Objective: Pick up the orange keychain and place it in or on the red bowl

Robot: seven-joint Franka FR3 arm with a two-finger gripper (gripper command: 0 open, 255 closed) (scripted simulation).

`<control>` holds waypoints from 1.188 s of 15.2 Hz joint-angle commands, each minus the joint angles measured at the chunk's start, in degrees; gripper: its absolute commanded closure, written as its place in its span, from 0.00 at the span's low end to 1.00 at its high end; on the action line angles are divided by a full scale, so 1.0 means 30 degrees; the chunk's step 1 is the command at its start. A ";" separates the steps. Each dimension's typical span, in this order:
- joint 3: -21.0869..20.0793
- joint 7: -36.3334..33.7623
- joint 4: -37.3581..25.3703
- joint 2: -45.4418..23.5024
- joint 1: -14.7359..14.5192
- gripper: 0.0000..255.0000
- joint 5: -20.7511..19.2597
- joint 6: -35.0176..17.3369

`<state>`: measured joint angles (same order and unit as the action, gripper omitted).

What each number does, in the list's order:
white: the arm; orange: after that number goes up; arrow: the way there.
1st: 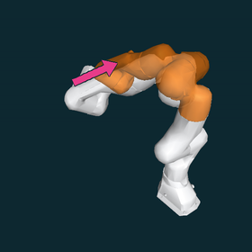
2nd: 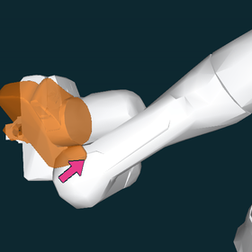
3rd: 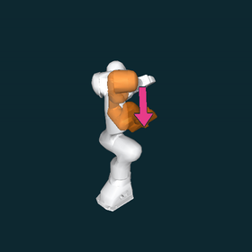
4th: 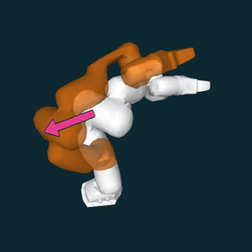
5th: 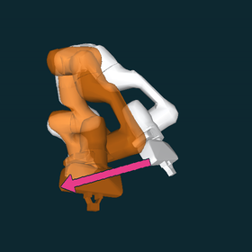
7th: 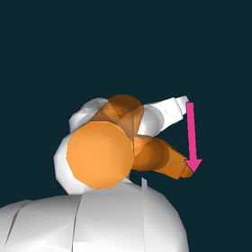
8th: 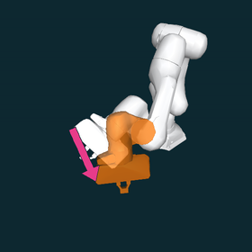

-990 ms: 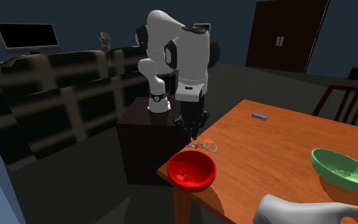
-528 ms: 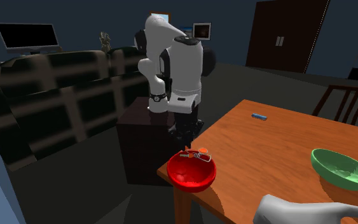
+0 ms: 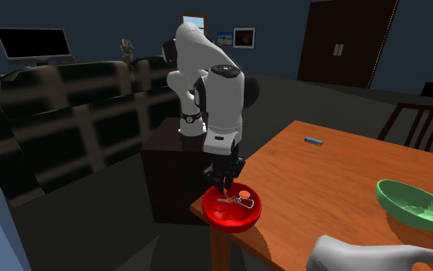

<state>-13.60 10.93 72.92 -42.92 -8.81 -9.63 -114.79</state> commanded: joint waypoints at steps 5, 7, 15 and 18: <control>0.0023 -0.0009 0.0036 -0.0163 -0.0010 1.00 -0.0031 -0.0207; 0.0023 -0.0009 0.0036 -0.0163 -0.0010 1.00 -0.0031 -0.0207; -0.0016 0.0027 -0.0207 0.0080 -0.0003 0.00 0.0024 0.0274; -0.0106 0.0127 -0.1101 0.0628 -0.0017 0.00 0.0161 0.1702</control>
<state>-13.84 11.23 70.33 -41.55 -8.86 -9.28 -110.97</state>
